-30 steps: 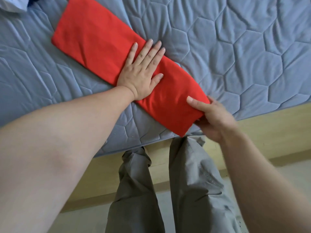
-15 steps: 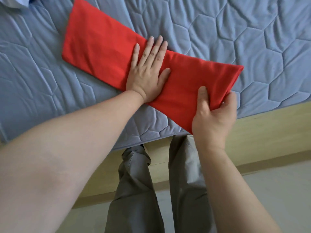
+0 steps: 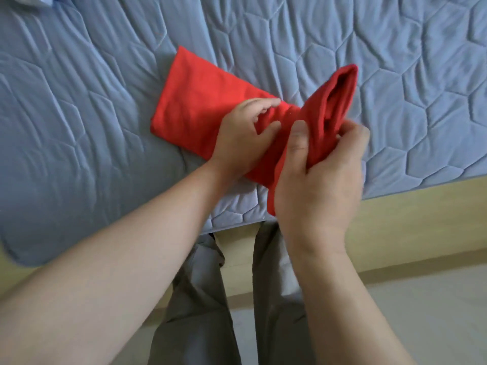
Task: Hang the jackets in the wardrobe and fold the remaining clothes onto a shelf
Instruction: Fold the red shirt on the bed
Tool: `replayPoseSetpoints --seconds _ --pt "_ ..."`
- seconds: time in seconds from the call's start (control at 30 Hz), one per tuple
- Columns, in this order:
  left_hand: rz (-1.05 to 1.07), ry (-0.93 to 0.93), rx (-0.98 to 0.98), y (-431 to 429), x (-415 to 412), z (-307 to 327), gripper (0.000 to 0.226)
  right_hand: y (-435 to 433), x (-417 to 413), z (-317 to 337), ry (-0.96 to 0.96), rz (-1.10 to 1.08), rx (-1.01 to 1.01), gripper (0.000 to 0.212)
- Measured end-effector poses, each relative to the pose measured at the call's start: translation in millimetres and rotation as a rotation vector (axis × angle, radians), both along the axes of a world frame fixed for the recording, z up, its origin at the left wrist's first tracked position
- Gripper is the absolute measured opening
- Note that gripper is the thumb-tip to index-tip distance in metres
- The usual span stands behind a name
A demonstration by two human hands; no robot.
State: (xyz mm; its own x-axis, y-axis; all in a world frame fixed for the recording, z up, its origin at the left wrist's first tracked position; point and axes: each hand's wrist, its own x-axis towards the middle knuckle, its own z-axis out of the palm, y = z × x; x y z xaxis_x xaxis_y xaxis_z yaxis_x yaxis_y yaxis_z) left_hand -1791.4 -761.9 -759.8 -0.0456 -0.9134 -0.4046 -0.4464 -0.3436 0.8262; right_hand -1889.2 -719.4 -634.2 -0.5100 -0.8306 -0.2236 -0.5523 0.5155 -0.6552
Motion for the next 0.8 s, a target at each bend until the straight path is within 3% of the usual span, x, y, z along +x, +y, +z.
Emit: replayPoseSetpoints --seconds 0.07,0.13,0.23,0.3,0.4,0.5,0.53,0.6,0.67,0.73,0.8 --pt "0.247 0.359 0.336 -15 36 17 0.021 -7 34 -7 -0.082 0.074 -0.029 0.032" --pt "0.340 0.636 0.627 -25 78 29 0.038 -17 68 -17 -0.154 0.137 -0.024 0.032" --pt "0.337 0.735 0.746 -37 131 32 0.079 -32 109 -41 -0.231 0.239 0.034 0.034" --pt "0.321 0.711 0.767 -44 152 28 0.085 -39 126 -58 -0.297 0.328 0.087 0.042" --pt "0.312 0.581 0.702 -54 158 22 0.072 -39 130 -76 -0.352 0.511 0.156 0.053" --pt "0.212 0.178 0.460 -58 148 11 0.019 -30 109 -79 -0.243 0.467 0.016 0.044" --pt "0.195 0.055 0.402 -59 145 7 0.013 -27 98 -82 -0.184 0.388 -0.052 0.038" --pt "0.220 -0.017 0.404 -60 143 0 0.013 -23 74 -88 -0.075 0.183 -0.087 0.029" --pt "0.271 -0.107 0.376 -55 140 -5 0.012 -21 53 -97 -0.049 -0.046 0.057 0.034" --pt "0.247 -0.345 0.288 -49 137 -10 0.027 -20 39 -108 -0.209 -0.188 0.283 0.053" --pt "0.283 -0.388 0.295 -43 134 -11 0.053 -18 33 -118 -0.459 -0.262 0.428 0.067"
